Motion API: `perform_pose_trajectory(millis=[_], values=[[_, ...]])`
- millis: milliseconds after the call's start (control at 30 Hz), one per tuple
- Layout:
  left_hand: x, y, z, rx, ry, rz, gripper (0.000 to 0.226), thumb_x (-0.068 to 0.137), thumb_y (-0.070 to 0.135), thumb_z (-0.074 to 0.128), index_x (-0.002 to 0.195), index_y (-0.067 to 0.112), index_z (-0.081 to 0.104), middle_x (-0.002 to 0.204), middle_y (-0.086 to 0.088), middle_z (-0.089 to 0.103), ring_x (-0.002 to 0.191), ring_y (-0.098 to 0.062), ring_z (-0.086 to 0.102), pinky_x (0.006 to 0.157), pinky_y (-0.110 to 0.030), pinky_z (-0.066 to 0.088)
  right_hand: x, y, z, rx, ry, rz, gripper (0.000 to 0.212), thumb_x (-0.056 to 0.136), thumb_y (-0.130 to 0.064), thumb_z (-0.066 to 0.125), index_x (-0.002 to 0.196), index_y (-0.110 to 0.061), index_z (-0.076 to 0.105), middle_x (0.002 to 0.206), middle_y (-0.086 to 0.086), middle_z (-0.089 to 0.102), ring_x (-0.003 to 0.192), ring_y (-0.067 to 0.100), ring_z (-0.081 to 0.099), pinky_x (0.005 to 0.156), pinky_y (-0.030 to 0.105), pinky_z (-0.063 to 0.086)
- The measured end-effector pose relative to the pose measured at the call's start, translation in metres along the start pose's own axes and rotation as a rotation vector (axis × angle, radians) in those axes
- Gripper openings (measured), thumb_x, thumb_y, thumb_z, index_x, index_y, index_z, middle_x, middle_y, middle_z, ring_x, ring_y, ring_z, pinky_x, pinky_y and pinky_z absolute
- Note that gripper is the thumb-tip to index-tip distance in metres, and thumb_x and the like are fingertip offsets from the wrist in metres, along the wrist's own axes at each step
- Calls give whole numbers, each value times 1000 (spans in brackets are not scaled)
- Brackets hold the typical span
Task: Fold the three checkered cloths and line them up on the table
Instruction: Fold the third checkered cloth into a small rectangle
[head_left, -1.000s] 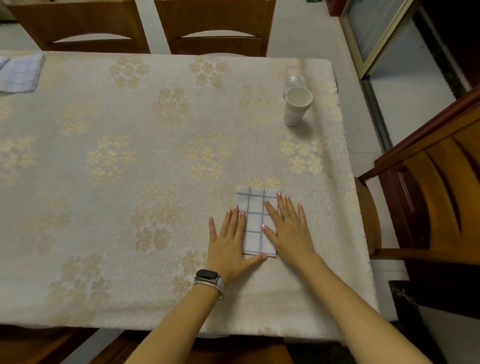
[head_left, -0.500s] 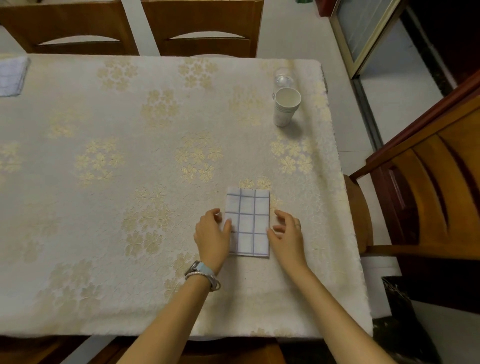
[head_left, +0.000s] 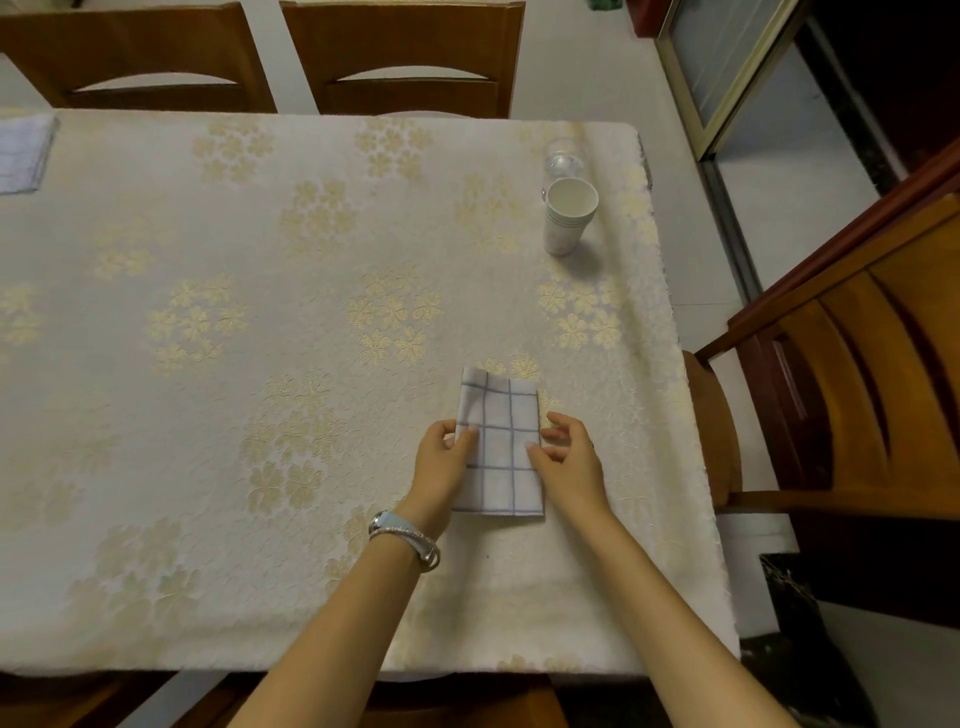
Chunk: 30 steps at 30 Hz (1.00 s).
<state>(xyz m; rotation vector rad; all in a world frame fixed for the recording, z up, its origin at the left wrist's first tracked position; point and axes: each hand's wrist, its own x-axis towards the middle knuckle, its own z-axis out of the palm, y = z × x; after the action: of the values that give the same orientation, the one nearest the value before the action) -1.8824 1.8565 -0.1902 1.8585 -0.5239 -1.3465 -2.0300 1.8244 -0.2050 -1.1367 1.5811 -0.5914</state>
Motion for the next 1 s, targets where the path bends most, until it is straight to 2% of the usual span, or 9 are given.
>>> perform_pose_trajectory(millis=[100, 233, 333, 467, 567, 733, 867, 1000], values=[[-10, 2, -6, -81, -22, -10, 23, 99, 26, 52, 117, 12, 54, 102, -4, 66, 86, -15, 65, 63, -24, 52, -4, -10, -7, 118, -101, 69, 47, 93, -18, 65, 135, -11, 47, 121, 0, 58, 102, 14, 61, 72, 15, 50], [-26, 1, -17, -151, -56, -1, 25, 99, 25, 53, 121, 14, 56, 106, -6, 70, 91, -19, 70, 69, -31, 58, -18, -20, -13, 379, -293, 246, 34, 95, -24, 61, 126, -11, 60, 118, 7, 70, 105, 21, 68, 88, 34, 57], [-43, 1, -30, -140, -55, 39, 23, 99, 29, 53, 119, 19, 57, 103, -4, 71, 88, -20, 71, 67, -32, 60, -33, -23, -16, 504, -375, 315, 29, 96, -21, 59, 122, -9, 65, 115, 9, 73, 107, 23, 68, 90, 35, 57], [-66, -2, -50, -117, -71, 62, 23, 99, 31, 53, 118, 21, 59, 106, -5, 72, 94, -22, 71, 78, -41, 61, -54, -30, -16, 456, -446, 281, 25, 96, -16, 58, 120, -11, 65, 113, 9, 73, 98, 20, 70, 80, 31, 60], [-84, -8, -68, -123, -51, 73, 21, 100, 29, 50, 113, 19, 63, 106, -3, 72, 98, -22, 69, 84, -42, 59, -70, -35, -11, 393, -454, 237, 26, 95, -12, 59, 121, -12, 63, 113, 10, 72, 95, 21, 71, 76, 32, 59], [-116, -20, -103, -180, 36, 83, 21, 101, 32, 48, 112, 23, 64, 104, -1, 73, 95, -20, 70, 71, -30, 58, -97, -45, 5, 289, -537, 189, 27, 95, -15, 60, 122, -15, 64, 112, 9, 73, 99, 26, 71, 80, 36, 58], [-146, -32, -137, -244, 141, 102, 20, 101, 28, 49, 113, 21, 64, 102, -3, 74, 94, -21, 71, 70, -28, 57, -121, -61, 30, 196, -640, 130, 26, 96, -17, 59, 121, -18, 64, 111, 6, 74, 97, 24, 71, 75, 33, 56], [-180, -43, -179, -335, 224, 136, 20, 101, 27, 50, 114, 20, 63, 93, 3, 76, 87, -14, 73, 64, -21, 56, -148, -82, 65, 105, -750, 70, 24, 96, -21, 59, 120, -21, 64, 110, 3, 74, 98, 24, 71, 77, 35, 56]])
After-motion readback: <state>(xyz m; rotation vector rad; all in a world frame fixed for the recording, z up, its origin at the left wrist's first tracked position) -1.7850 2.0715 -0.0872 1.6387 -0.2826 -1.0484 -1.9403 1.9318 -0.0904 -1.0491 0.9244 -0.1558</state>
